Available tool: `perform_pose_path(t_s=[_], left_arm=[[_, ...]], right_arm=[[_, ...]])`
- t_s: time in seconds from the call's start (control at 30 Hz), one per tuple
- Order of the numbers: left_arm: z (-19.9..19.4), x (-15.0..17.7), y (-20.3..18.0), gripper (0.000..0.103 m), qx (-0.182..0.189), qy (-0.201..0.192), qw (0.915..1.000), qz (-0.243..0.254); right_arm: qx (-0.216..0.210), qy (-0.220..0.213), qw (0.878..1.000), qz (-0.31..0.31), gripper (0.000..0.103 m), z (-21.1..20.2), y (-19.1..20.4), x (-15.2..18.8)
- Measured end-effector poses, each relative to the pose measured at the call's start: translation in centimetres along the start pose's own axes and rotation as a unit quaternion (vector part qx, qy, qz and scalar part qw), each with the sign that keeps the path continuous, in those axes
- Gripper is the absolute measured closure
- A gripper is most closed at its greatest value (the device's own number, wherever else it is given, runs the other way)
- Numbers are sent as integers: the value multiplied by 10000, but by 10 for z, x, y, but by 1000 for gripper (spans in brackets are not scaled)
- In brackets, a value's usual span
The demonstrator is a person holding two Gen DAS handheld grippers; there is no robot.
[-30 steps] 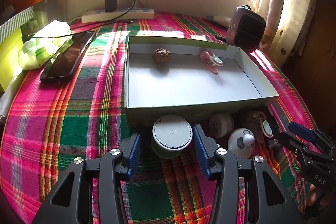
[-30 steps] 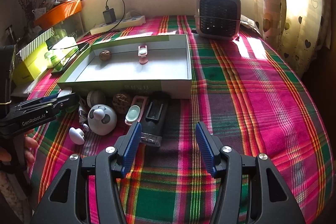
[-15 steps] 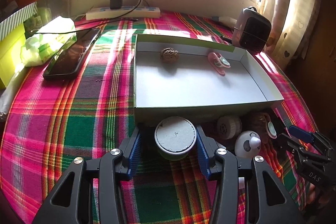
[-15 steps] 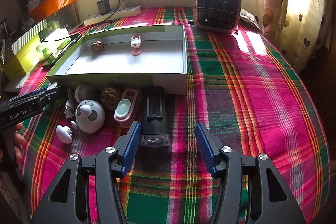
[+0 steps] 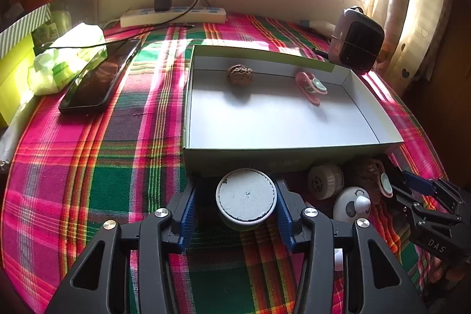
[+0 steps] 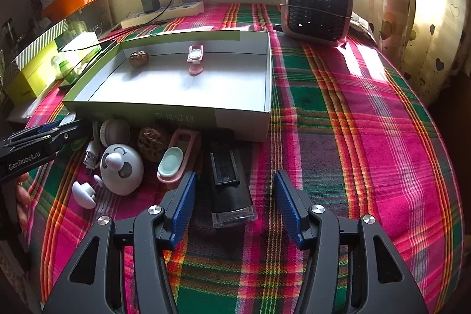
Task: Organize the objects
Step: 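Grasp the white-and-green spool with the left gripper while the right grasps the black device, then lift and carry the spool with the left gripper while the right carries the black device over the tray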
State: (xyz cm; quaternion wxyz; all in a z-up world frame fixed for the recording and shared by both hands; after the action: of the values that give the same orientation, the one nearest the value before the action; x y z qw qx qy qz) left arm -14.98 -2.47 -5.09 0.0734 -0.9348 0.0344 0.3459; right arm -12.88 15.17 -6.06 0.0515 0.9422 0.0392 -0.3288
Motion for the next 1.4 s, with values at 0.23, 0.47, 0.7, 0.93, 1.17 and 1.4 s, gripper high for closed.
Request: perform_pose_path(t_s=[0.23, 0.47, 0.7, 0.93, 1.17, 1.4], left_arm=[[-1, -1, 2, 60, 32, -11, 9999, -116], [-3, -2, 3, 71, 1, -34, 9999, -118], [-5, -2, 3, 71, -4, -54, 9999, -105], [-6, -1, 5, 71, -26, -35, 9999, -100], [-6, 0, 5, 71, -44, -35, 9999, -93], [-8, 0, 6, 71, -51, -50, 9999, -82]], right_arm=[[-30, -7, 10000, -6, 49, -1, 1, 1], [-85, -31, 10000, -5, 63, -2, 1, 0], [-112, -38, 9999, -79, 74, -3, 3, 1], [-130, -43, 9999, -79, 74, -4, 4, 1], [-139, -47, 9999, -71, 74, -4, 4, 1], [-180, -64, 9998, -6, 74, -7, 3, 1]])
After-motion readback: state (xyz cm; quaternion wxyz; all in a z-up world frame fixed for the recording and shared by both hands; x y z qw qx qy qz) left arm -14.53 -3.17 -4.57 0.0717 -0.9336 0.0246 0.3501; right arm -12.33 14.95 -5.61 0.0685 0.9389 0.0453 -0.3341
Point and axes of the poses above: each gripper's, at about its wrist camera, not at the fingertips, and z roughly the way its jaws point, y to its left, x to its underside, the point moved 8 cm from there along z, roughly the way its jaws point, and after that the axes turned 4 degrees about z, right-handed, at the moved point
